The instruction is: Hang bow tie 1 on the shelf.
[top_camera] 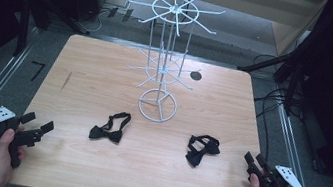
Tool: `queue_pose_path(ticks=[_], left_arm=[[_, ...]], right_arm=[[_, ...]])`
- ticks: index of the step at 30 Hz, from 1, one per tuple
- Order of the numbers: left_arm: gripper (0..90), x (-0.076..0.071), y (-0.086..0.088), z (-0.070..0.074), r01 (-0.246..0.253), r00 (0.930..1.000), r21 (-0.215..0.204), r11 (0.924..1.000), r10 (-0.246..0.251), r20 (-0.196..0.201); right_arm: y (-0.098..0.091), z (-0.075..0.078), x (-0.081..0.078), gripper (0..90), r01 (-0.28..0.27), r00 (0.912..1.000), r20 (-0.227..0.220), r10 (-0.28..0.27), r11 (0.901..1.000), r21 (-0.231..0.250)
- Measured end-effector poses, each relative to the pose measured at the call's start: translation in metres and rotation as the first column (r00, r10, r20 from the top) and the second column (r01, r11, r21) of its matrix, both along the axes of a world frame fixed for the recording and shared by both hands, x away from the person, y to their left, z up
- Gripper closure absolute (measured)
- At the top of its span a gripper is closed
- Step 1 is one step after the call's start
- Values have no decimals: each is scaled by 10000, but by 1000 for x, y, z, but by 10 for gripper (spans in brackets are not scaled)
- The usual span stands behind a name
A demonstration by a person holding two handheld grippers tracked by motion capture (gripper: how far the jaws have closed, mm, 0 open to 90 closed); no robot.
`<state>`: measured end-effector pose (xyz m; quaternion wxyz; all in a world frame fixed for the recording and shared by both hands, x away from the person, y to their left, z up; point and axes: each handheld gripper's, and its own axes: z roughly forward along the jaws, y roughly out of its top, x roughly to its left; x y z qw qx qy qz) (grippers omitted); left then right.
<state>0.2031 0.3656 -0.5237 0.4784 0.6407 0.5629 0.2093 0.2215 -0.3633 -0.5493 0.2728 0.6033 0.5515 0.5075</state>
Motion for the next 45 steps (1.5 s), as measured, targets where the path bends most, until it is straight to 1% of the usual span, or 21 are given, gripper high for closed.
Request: queue_pose_path(ticks=[3,5,6,8,9,11,14,16,18,19,20,23,25,26,29,33,36,39,45], left_arm=[[111,1,-1,0,84,10000,74,9999,-84,-25],[111,1,-1,0,140,9999,126,9998,-140,-28],[111,1,-1,0,179,9998,146,9997,-178,-72],[111,2,-2,0,185,9998,150,9997,-184,-93],[111,2,-1,0,171,9998,129,9998,-169,-116],[111,2,-1,0,138,9998,95,9999,-137,-117],[111,3,-1,0,168,9998,73,9998,-167,-134],[111,3,-1,0,197,9997,86,9998,-196,-146],[111,3,-1,0,242,9996,137,9996,-240,-179],[111,3,-1,0,250,9995,152,9996,-247,-179],[111,3,-1,0,250,9995,152,9996,-247,-179],[111,3,-2,0,264,9995,165,9995,-261,-190],[111,3,-2,0,280,9994,177,9995,-276,-191],[111,3,-2,0,280,9994,177,9995,-276,-191],[111,3,-2,0,283,9994,181,9994,-279,-185],[111,3,-2,0,283,9994,167,9995,-279,-202],[111,3,-2,0,316,9993,146,9994,-314,-196],[111,3,-2,0,306,9993,163,9994,-303,-198],[111,3,-2,0,302,9994,158,9994,-299,-198]], right_arm=[[3,1,1,451,-141,9999,3,141,9999,-28],[7,3,2,437,-367,9993,-56,366,9991,-214],[11,6,3,439,-584,9982,-123,580,9978,-321],[14,7,3,439,-635,9979,-161,629,9971,-407],[16,8,4,442,-709,9974,-196,700,9962,-512],[22,11,6,448,-690,9975,-173,679,9951,-715],[29,16,9,453,-849,9964,-73,846,9943,-647],[31,17,9,456,-872,9962,-112,867,9945,-582],[35,17,11,461,-1047,9945,-127,1042,9932,-503],[38,17,12,469,-1169,9931,-136,1163,9914,-586],[38,17,12,469,-1169,9931,-136,1163,9914,-586],[43,17,14,468,-1317,9912,-212,1308,9900,-501],[50,17,19,467,-1421,9896,-288,1410,9890,-413],[50,17,19,467,-1421,9896,-288,1410,9890,-413],[59,16,25,474,-1497,9880,-457,1473,9871,-563],[63,15,28,485,-1521,9872,-590,1484,9862,-656],[64,15,30,520,-1517,9866,-688,1480,9871,-517],[64,14,32,542,-1511,9855,-813,1486,9882,-254],[70,13,36,558,-1690,9812,-977,1664,9854,-186]])
